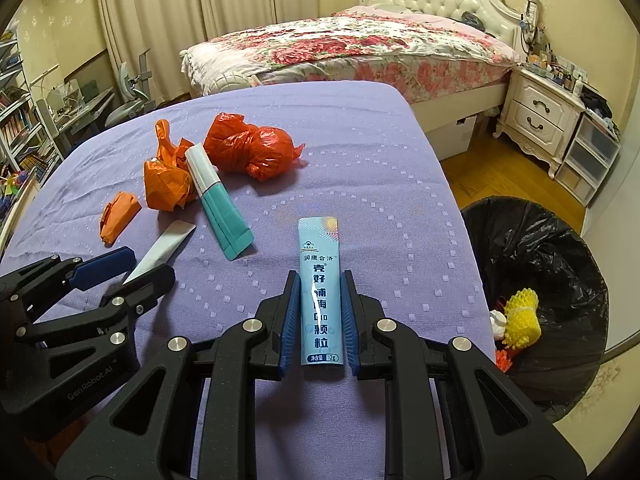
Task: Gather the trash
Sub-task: 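Carry the sachet and white tube over the trash bin and open both tools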
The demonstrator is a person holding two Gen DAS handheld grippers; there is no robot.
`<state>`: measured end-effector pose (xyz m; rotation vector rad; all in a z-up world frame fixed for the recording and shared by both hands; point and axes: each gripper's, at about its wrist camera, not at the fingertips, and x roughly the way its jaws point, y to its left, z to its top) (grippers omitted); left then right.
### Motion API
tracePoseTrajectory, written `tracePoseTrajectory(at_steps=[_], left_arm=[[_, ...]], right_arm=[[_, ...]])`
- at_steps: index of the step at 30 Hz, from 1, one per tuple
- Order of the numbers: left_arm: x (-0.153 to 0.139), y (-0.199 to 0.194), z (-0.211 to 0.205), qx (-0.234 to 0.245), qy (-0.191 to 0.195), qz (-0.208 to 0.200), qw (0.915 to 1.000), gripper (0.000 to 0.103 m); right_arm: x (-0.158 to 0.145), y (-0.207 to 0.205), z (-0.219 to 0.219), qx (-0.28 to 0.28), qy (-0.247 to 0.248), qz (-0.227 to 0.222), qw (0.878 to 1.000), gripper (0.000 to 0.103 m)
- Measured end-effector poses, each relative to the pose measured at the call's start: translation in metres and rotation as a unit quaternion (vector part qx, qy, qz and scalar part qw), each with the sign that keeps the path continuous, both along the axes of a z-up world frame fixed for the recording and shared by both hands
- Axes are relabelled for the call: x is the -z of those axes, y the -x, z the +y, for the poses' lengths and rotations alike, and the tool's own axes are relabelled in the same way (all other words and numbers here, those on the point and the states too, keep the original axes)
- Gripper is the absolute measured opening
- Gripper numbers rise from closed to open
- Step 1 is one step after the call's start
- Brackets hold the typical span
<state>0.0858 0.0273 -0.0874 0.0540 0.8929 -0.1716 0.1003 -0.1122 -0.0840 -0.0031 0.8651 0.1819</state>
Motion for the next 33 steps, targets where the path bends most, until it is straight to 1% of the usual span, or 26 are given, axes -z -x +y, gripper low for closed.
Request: tracePoseTrajectory(at_steps=[5, 7, 11, 12, 16, 24, 29, 33], left_arm=[[0.0, -0.002, -0.004, 0.002, -0.011, -0.004, 0.9999, 0.046], [0.0, -0.002, -0.005, 0.005, -0.016, -0.008, 0.9998, 0.035], [-0.001, -0.002, -0.005, 0.009, -0.02, -0.012, 0.9997, 0.02], [-0.001, -0.002, -0.005, 0.01, -0.019, -0.012, 0.9997, 0.019], [-0.002, 0.0, -0.006, 0.013, -0.02, -0.014, 0.9996, 0.018], [-0.007, 0.013, -0.003, 0.009, -0.007, -0.026, 0.9996, 0.018], [-0.016, 0.023, -0.007, 0.014, 0.001, -0.041, 0.9991, 0.018], [-0.024, 0.029, -0.016, 0.026, 0.007, -0.057, 0.998, 0.018]], right_arm=[[0.0, 0.0, 0.0, 0.0, -0.001, 0.0, 1.0, 0.02], [0.0, 0.001, 0.0, 0.0, -0.001, 0.0, 1.0, 0.02], [0.0, 0.001, -0.001, 0.0, -0.001, 0.0, 1.0, 0.02], [0.0, 0.001, -0.001, 0.001, -0.001, 0.0, 1.0, 0.02], [-0.002, 0.005, -0.002, 0.004, -0.005, 0.0, 1.0, 0.02], [-0.005, 0.017, -0.011, 0.015, -0.007, -0.005, 1.0, 0.02], [-0.01, 0.025, -0.019, 0.025, -0.006, -0.011, 1.0, 0.02], [-0.017, 0.032, -0.028, 0.037, -0.003, -0.022, 0.999, 0.02]])
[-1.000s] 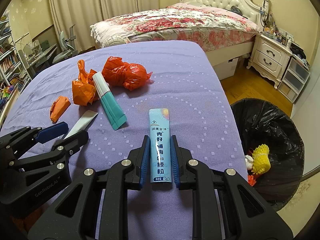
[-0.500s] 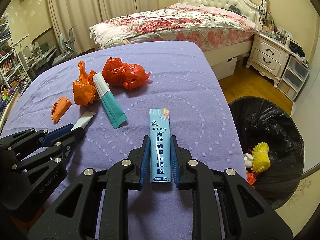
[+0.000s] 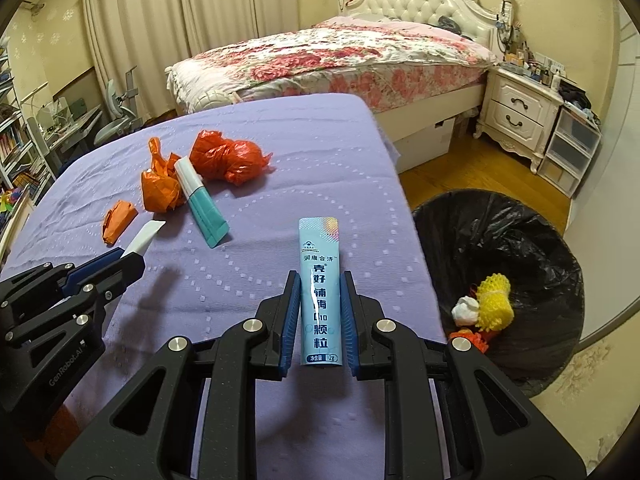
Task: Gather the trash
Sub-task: 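Carry the sachet and white tube over the trash bin and open both tools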
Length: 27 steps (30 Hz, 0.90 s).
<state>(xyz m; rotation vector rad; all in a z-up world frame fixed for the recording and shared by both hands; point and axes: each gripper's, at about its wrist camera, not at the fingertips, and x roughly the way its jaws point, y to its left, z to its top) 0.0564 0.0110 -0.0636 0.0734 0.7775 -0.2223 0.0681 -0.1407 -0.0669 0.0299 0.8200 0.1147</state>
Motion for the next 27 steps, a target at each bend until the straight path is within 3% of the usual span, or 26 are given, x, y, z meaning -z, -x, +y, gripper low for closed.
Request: tracePoseTrajectory(at_steps=[16, 27], left_arm=[[-0.025, -0.004, -0.073, 0.06, 0.023, -0.038, 0.9972, 0.018], [-0.025, -0.027, -0.14, 0.096, 0.011, -0.049, 0.9941, 0.018]], right_arm=[[-0.022, 0.014, -0.066, 0.077, 0.008, -0.038, 0.996, 0.02], [-0.022, 0.002, -0.122, 0.147, 0.012, -0.051, 0.988, 0.02]])
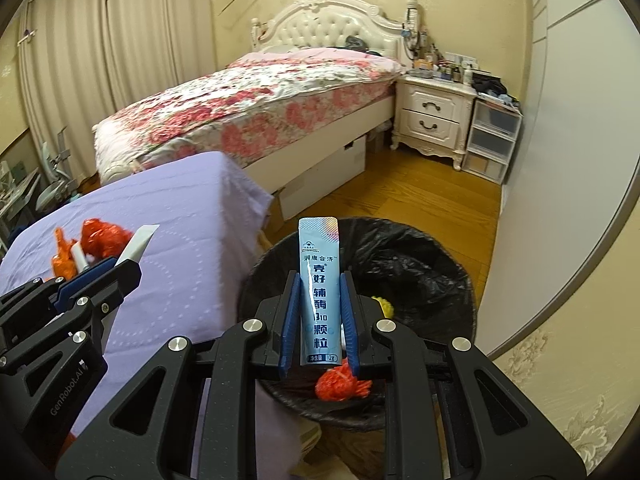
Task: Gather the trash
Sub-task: 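Carry the sachet and white tube over the trash bin and open both tools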
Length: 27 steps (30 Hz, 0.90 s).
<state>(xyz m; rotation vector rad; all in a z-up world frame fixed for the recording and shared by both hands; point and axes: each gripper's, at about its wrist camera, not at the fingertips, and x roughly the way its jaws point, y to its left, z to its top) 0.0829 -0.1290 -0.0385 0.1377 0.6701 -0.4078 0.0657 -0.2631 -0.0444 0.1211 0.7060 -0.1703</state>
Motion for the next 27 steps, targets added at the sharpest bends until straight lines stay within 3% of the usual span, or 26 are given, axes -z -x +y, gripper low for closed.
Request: tracePoseTrajectory(at_steps=[12, 27], left_arm=[[0.021, -0.032, -0.042, -0.001, -0.03, 0.02, 0.9993, 0.018], [0.032, -0.049, -0.062, 0.005, -0.051, 0.025, 0.9984, 0.018]], right_arm=[[0.015, -0.015, -0.029, 0.042, 0.015, 0.008, 0.999, 0.02], [0.027, -0.027, -0.048, 0.065, 0.011, 0.019, 0.998, 0.02]])
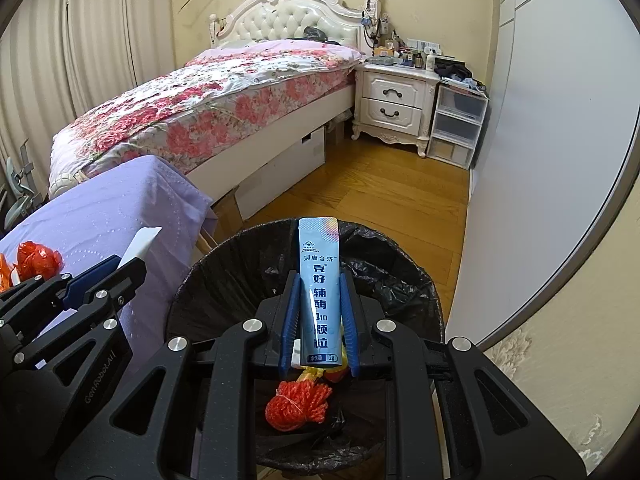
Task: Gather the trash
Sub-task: 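Carry the sachet and white tube over the trash bin and open both tools, then bring both tools back over the table toward the remaining trash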
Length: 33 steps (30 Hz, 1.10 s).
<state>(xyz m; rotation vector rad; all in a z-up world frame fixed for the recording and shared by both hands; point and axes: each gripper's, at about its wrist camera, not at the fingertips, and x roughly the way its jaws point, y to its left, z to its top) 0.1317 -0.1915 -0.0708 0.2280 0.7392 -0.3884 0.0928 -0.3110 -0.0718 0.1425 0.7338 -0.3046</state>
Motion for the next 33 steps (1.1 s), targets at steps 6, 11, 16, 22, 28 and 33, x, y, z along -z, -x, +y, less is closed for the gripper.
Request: tracePoseTrajectory(at_steps=[6, 11, 16, 22, 28, 33], left_arm=[[0.003, 0.0, -0.001, -0.003, -0.005, 0.002, 1.0, 0.05], [0.0, 0.002, 0.003, -0.01, -0.002, -0.004, 0.9999, 0.066], [-0.001, 0.006, 0.005, -0.013, -0.011, -0.016, 0.9997, 0.075], [-0.003, 0.009, 0.013, -0.031, -0.029, -0.031, 0.9986, 0.078], [-0.004, 0.015, 0.043, -0.059, -0.032, -0.029, 0.9973, 0.078], [-0.003, 0.022, 0.078, -0.088, -0.033, -0.023, 0.9953, 0.078]], right_arm=[[0.001, 0.002, -0.004, 0.013, 0.006, -0.003, 1.0, 0.033], [0.0, 0.005, -0.005, 0.022, 0.013, -0.004, 1.0, 0.042], [-0.001, 0.007, -0.003, 0.026, 0.02, -0.007, 0.999, 0.053], [-0.002, 0.011, -0.003, 0.033, 0.021, -0.01, 0.999, 0.065], [0.001, 0.015, 0.004, 0.025, 0.008, -0.005, 1.0, 0.066], [0.001, 0.015, 0.025, -0.003, 0.001, -0.005, 1.0, 0.066]])
